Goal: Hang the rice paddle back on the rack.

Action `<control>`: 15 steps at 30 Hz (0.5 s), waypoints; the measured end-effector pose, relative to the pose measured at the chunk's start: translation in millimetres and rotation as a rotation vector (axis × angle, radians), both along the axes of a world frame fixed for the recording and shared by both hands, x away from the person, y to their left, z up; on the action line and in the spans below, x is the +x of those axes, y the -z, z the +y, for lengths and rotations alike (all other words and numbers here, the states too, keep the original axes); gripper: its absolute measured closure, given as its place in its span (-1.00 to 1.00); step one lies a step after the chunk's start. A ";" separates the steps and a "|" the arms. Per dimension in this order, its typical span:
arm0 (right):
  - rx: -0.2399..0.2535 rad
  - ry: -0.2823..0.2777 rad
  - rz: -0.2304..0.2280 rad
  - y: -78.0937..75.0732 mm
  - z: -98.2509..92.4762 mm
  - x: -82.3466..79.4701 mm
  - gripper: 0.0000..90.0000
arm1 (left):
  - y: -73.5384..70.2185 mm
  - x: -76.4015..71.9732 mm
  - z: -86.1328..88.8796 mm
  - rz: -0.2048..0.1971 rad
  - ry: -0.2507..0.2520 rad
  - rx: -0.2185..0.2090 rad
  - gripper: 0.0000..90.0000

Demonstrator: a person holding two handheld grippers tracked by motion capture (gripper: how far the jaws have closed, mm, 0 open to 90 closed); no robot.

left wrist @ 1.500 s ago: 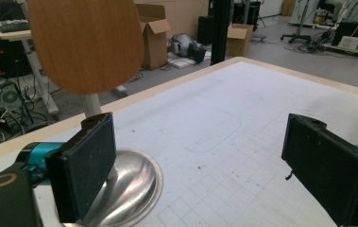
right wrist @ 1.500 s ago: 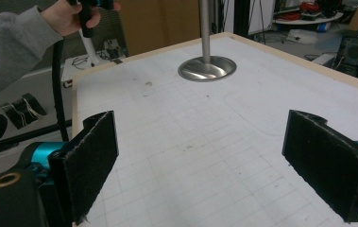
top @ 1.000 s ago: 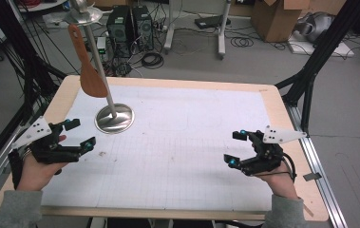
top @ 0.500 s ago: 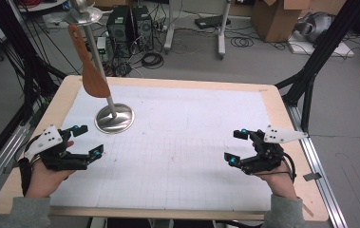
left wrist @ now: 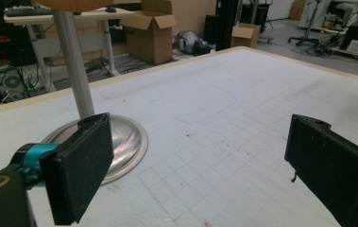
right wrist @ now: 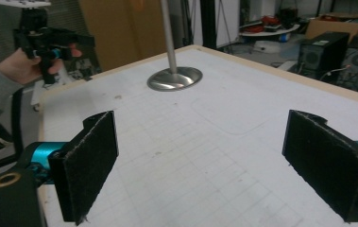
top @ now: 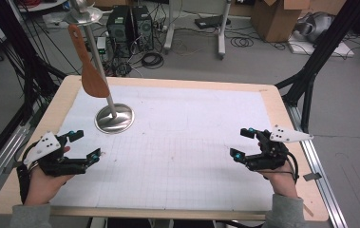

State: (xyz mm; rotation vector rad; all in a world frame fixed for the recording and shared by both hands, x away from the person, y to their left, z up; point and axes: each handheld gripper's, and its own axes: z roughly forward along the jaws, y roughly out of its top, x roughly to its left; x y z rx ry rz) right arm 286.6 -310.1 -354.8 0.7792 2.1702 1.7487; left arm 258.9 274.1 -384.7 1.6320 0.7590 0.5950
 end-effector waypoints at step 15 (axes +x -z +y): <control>0.006 0.009 -0.087 3.5 -7.5 -4.4 -0.78 | 2.3 -4.4 14.9 0.025 -0.068 -0.009 -0.80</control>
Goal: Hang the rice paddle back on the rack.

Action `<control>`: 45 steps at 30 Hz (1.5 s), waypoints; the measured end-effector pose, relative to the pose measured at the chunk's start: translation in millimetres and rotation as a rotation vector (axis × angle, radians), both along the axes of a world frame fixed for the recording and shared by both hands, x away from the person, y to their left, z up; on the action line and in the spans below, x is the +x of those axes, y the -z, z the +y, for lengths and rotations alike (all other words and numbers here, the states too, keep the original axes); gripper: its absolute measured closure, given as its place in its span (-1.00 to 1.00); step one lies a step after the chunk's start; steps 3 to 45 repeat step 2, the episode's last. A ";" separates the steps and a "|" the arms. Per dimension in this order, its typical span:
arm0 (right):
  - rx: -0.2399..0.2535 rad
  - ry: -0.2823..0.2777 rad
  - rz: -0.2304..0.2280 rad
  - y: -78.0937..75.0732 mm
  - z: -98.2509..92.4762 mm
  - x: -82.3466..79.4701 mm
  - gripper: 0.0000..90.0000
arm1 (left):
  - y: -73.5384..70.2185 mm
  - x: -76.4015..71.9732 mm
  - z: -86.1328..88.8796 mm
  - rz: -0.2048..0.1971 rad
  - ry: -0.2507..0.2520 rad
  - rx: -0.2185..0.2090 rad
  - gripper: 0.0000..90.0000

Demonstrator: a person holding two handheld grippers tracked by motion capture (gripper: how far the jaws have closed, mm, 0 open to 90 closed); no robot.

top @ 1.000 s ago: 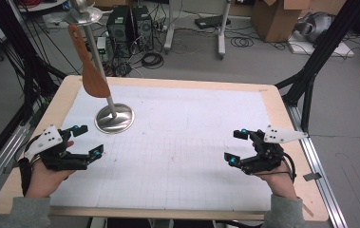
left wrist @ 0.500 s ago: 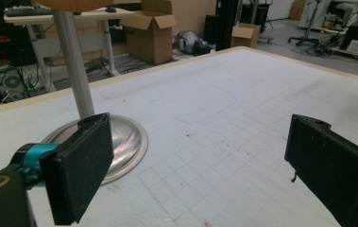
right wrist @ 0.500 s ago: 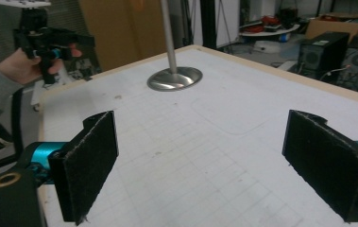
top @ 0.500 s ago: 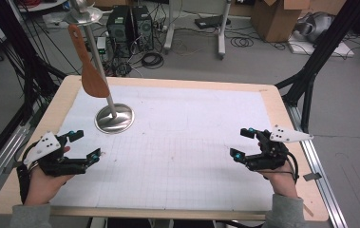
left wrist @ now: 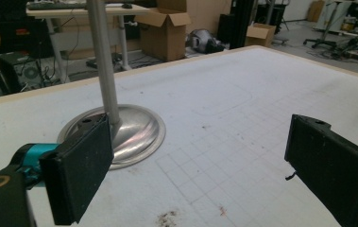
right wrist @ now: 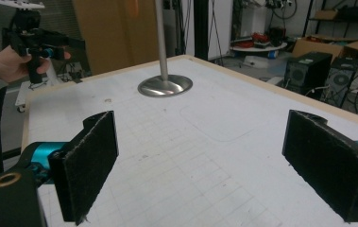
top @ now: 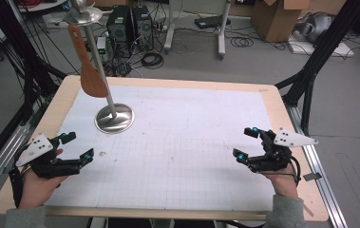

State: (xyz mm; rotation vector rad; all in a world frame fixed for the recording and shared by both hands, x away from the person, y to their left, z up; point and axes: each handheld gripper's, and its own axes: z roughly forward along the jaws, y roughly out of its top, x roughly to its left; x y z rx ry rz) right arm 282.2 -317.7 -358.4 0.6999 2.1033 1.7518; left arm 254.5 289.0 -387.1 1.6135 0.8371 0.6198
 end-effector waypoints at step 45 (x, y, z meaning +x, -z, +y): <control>0.003 -0.006 -0.010 0.1 -1.1 -1.1 -0.78 | -0.1 0.0 0.3 0.003 -0.003 -0.003 -0.80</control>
